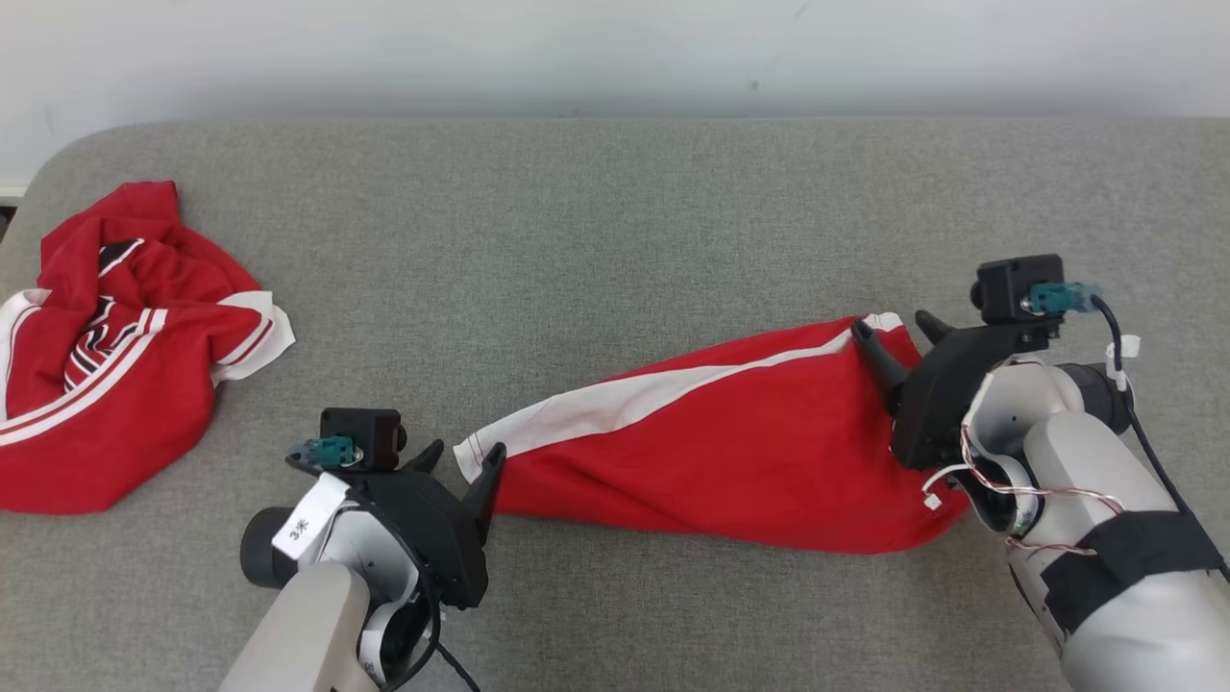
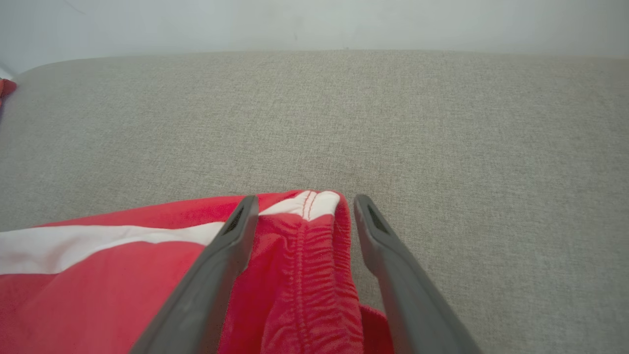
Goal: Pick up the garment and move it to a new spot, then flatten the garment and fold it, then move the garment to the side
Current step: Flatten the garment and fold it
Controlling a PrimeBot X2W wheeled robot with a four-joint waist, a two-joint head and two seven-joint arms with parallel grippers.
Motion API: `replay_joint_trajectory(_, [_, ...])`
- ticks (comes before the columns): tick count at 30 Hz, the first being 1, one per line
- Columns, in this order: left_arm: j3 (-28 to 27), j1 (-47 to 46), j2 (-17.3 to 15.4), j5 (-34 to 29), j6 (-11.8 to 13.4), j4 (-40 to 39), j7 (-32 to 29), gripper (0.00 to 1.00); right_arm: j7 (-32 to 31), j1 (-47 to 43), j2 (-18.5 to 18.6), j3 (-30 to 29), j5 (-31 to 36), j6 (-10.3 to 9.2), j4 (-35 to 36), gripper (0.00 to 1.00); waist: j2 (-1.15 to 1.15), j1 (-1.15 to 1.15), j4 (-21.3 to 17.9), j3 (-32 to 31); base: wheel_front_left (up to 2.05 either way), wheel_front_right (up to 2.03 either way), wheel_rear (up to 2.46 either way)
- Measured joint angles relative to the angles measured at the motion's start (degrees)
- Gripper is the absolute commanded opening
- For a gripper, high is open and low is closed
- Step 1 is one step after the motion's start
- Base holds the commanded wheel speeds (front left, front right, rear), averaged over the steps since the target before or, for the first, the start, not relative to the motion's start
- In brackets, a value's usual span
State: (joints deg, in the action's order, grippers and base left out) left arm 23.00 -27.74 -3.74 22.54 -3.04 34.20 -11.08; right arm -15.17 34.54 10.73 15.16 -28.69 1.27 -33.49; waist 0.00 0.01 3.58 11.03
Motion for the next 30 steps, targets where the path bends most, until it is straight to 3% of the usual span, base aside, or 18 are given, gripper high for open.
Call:
replay_joint_trajectory(7, [-0.08,-1.24,0.26,1.22,-0.01,0.35,-2.96,1.00,-2.59,2.53,-1.31,0.71,-0.21,0.00,-5.14,1.00,0.00,0.00,0.29,0.56,0.00,0.00,0.00])
replay_joint_trajectory(8, [-0.14,-1.24,0.35,1.59,-0.03,0.57,-3.49,0.72,-3.00,2.69,-1.46,0.71,-0.21,0.00,-5.69,0.74,0.00,0.00,0.32,0.62,0.00,0.00,0.00])
replay_joint_trajectory(9, [-0.26,-1.22,0.45,2.48,-0.09,0.75,-3.87,0.15,-3.15,2.92,-1.58,0.77,-0.22,0.00,-6.32,0.25,0.00,0.00,0.34,0.66,0.00,0.00,0.00])
replay_joint_trajectory(10, [-0.30,-1.22,0.49,3.36,-0.10,0.93,-4.21,0.00,-3.36,3.37,-1.74,0.80,-0.30,0.01,-7.02,0.00,0.00,0.00,0.36,0.70,0.00,0.00,0.00])
replay_joint_trajectory(26, [-1.74,-3.31,0.90,4.08,0.09,-2.43,-2.68,0.00,4.38,7.54,-2.09,-0.36,-0.77,2.64,-8.88,0.00,0.00,0.00,0.25,0.35,0.00,0.00,0.00])
replay_joint_trajectory(30, [-2.20,-3.30,0.86,4.38,-0.02,-3.52,-2.42,0.00,3.37,7.55,-2.15,0.34,-1.65,3.81,-10.06,0.00,0.00,0.00,-0.07,0.26,0.00,0.00,0.00])
